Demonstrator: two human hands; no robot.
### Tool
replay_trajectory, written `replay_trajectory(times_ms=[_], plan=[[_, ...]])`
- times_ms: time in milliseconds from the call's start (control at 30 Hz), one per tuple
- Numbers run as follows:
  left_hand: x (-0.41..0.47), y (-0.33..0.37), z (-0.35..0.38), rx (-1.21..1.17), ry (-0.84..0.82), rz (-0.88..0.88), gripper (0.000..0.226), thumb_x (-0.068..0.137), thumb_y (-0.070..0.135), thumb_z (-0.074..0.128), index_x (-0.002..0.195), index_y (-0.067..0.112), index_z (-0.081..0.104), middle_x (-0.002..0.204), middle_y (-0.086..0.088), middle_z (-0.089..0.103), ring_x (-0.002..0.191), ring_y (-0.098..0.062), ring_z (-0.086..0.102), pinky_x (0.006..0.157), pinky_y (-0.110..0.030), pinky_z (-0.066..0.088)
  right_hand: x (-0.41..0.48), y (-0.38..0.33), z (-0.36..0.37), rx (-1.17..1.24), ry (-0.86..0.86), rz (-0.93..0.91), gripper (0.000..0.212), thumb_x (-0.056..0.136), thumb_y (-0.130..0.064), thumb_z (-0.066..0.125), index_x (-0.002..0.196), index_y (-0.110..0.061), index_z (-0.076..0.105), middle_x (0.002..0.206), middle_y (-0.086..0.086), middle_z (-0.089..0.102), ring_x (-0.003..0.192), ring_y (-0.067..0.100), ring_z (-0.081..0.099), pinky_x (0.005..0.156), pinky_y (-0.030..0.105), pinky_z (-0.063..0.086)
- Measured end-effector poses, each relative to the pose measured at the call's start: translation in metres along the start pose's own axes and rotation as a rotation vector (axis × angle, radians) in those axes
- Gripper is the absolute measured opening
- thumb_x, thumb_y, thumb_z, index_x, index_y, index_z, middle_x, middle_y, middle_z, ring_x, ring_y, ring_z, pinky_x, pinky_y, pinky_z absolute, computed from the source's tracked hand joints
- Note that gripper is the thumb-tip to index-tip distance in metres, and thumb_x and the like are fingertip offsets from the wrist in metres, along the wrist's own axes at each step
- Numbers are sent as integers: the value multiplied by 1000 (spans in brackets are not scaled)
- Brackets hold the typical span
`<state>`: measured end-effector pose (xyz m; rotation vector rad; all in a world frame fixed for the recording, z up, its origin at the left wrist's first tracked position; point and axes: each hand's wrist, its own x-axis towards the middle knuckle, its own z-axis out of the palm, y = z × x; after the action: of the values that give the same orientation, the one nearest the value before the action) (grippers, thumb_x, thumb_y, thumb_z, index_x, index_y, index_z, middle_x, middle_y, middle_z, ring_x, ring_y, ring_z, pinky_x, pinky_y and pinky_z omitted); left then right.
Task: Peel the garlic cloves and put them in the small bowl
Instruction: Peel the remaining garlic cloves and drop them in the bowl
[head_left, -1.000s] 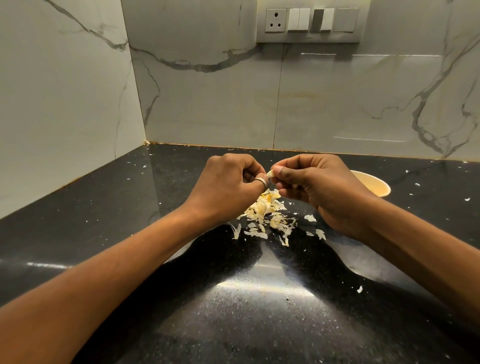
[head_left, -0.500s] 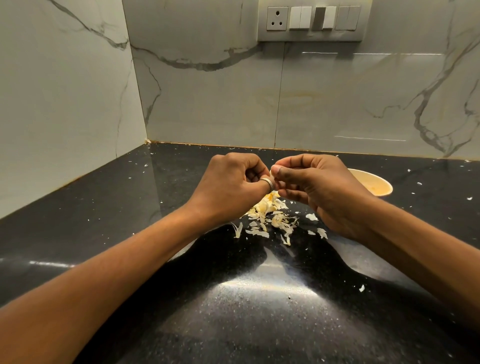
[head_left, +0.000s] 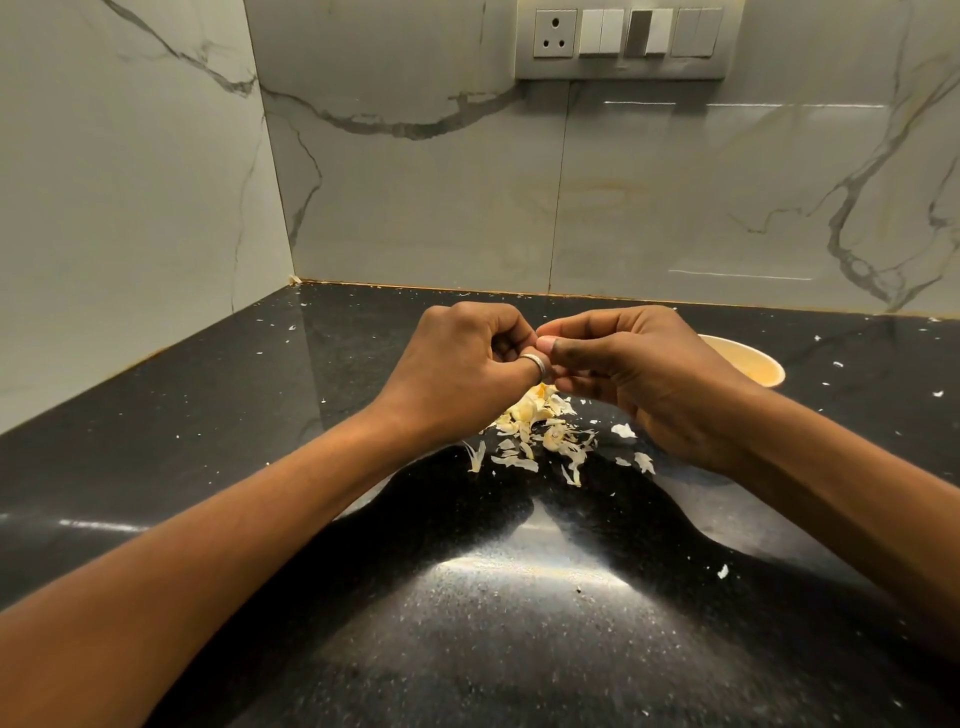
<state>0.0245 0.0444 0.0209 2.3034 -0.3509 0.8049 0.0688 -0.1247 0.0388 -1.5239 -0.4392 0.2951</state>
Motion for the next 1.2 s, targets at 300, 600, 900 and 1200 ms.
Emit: replay_trajectory(times_ms=[300,600,900,1200], plan=[[0,-1,0,14,2,-9,9,88,19,71,79,19,70,60,13,59,52,1,51,50,-11,38,-1,0,-2,-96,9,-26,10,90,1,67,98,4,73,84,16,74,68,15,70,61,19,56],[4,-4,0,28,67,-83,2,87,23,72,87,22,74,75,11,69,69,-4,65,67,-27,57,-3,0,-2,-141,-6,-80,20,88,1,71,108,0,70,93,18,75,74,18,71,66,22,58],[5,-2,-2,-122,-4,-142,6,92,18,71,90,20,76,72,8,71,60,-6,67,54,-15,51,-4,0,-4,-225,15,-137,13,86,-2,72,99,0,71,94,19,75,83,23,74,75,28,62],[5,-3,-2,-80,74,-56,7,90,24,75,91,18,78,68,18,67,60,2,64,60,-14,50,-3,-1,-5,-415,57,-222,9,87,-8,74,95,-8,76,88,11,76,85,23,74,74,25,61]])
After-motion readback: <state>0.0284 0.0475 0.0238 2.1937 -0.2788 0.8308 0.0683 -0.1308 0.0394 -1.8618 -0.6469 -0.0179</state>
